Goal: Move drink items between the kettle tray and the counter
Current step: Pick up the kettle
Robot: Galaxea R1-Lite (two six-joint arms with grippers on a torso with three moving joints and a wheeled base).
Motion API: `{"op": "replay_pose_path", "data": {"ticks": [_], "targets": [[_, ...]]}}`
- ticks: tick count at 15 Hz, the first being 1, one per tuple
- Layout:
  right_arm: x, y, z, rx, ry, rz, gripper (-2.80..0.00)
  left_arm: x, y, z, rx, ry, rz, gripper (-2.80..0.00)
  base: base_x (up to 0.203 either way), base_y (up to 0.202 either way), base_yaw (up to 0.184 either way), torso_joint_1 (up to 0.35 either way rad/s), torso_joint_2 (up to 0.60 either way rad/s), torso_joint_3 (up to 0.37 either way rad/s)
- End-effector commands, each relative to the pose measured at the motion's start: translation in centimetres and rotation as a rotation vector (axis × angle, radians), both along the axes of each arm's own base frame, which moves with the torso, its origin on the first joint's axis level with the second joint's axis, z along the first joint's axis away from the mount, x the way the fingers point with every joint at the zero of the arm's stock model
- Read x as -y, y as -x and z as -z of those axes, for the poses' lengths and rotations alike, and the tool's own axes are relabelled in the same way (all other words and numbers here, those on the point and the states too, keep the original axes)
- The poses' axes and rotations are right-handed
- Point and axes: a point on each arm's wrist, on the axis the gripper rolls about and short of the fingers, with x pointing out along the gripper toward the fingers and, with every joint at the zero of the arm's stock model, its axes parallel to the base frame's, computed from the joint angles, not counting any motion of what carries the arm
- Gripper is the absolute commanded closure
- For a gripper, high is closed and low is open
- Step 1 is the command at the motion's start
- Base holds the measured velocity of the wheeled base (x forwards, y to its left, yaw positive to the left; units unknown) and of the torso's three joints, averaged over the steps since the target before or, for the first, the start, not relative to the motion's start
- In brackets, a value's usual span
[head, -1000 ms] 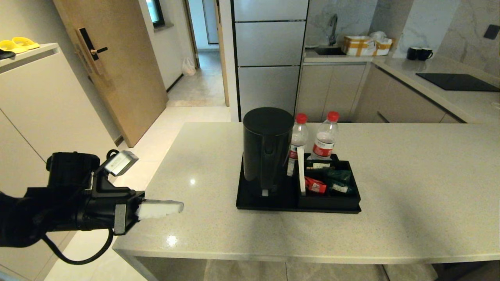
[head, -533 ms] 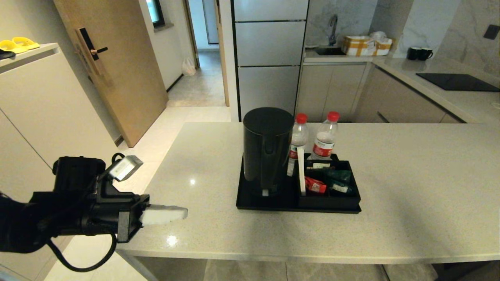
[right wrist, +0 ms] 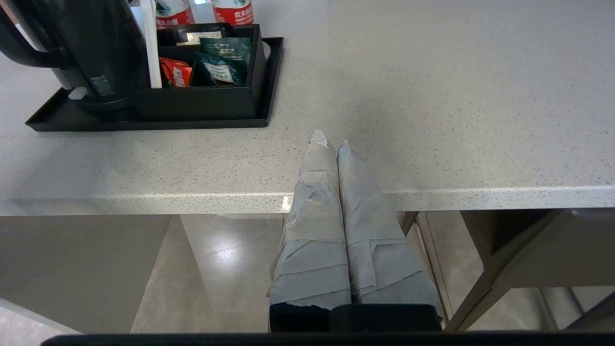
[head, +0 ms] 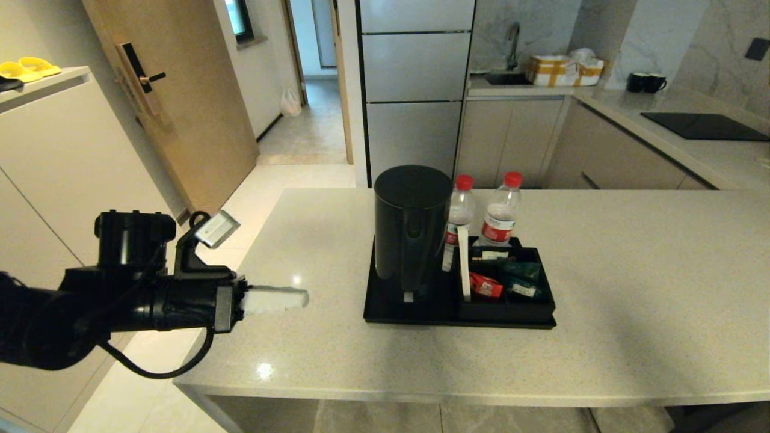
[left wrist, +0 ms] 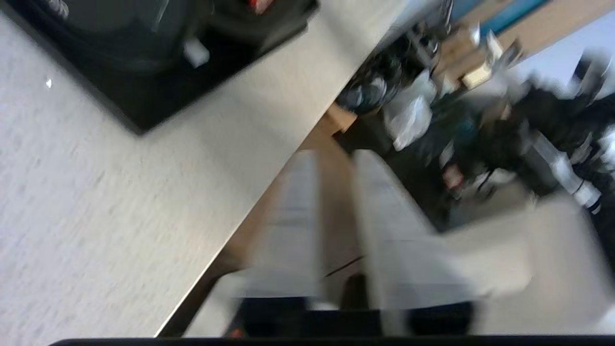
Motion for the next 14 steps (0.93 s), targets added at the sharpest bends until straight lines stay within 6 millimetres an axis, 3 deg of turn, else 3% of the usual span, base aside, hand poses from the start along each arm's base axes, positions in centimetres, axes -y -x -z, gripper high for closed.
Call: {"op": "replay_pose_path", "data": {"ticks": [1,4,8,10,14], "targets": [[0.0,0.0,0.0,0.001,0.000,0.000,0.00,1.8,-0.7,-0.4,-0.020,0.019,0.051,-2.80,0.000,0.000,0.000,0.000,0.00,0.000],[0.0,0.0,0.0,0.002,0.000,0.000,0.00,3.6,-2.2,0.5,0.044,0.030,0.097,-2.80,0.000,0.000,0.000,0.000,0.00,0.000],[0.0,0.0,0.0,0.002,0.000,0.000,0.00,6.7,-4.2,3.3,0.134,0.038,0.152,-2.80,0.000,0.000,0.000,0.000,0.00,0.000],[0.0,0.0,0.0,0.002,0.000,0.000,0.00,8.8,-5.0,3.4,0.178,0.037,0.167,-2.80,0.000,0.000,0.000,0.000,0.00,0.000],[0.0,0.0,0.0,0.002,0.000,0.000,0.00,10.2,-6.3,3.5,0.320,0.038,0.152,-2.80,0.000,0.000,0.000,0.000,0.00,0.000]]}}
